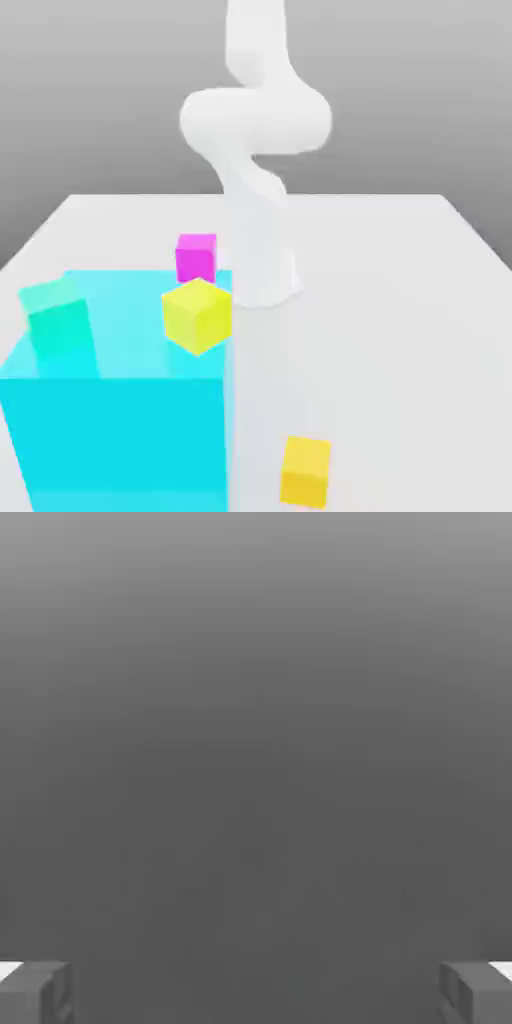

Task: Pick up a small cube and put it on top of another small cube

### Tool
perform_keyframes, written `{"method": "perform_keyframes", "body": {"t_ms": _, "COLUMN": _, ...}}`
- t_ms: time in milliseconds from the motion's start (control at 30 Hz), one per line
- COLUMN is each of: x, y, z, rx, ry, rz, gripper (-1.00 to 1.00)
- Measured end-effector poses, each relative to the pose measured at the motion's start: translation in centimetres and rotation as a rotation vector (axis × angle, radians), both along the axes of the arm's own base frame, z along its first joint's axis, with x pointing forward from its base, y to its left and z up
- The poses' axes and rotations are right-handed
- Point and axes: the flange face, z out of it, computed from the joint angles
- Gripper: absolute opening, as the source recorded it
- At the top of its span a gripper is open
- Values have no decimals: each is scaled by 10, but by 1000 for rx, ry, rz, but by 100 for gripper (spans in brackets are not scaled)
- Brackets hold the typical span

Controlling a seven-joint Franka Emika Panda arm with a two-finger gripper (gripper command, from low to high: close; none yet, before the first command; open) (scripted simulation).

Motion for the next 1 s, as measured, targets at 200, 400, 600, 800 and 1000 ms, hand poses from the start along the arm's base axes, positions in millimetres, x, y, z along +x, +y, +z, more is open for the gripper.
{"method": "perform_keyframes", "body": {"t_ms": 200, "x": 61, "y": 11, "z": -91, "rx": -87, "ry": 138, "rz": 247, "gripper": 0}}
{"method": "perform_keyframes", "body": {"t_ms": 400, "x": 98, "y": 30, "z": -189, "rx": -177, "ry": 258, "rz": 486, "gripper": 0}}
{"method": "perform_keyframes", "body": {"t_ms": 600, "x": 113, "y": 48, "z": -290, "rx": -274, "ry": 371, "rz": 722, "gripper": 0}}
{"method": "perform_keyframes", "body": {"t_ms": 800, "x": 106, "y": 63, "z": -387, "rx": -384, "ry": 479, "rz": 964, "gripper": 0}}
{"method": "perform_keyframes", "body": {"t_ms": 1000, "x": 86, "y": 60, "z": -472, "rx": -498, "ry": 586, "rz": 1185, "gripper": 0}}
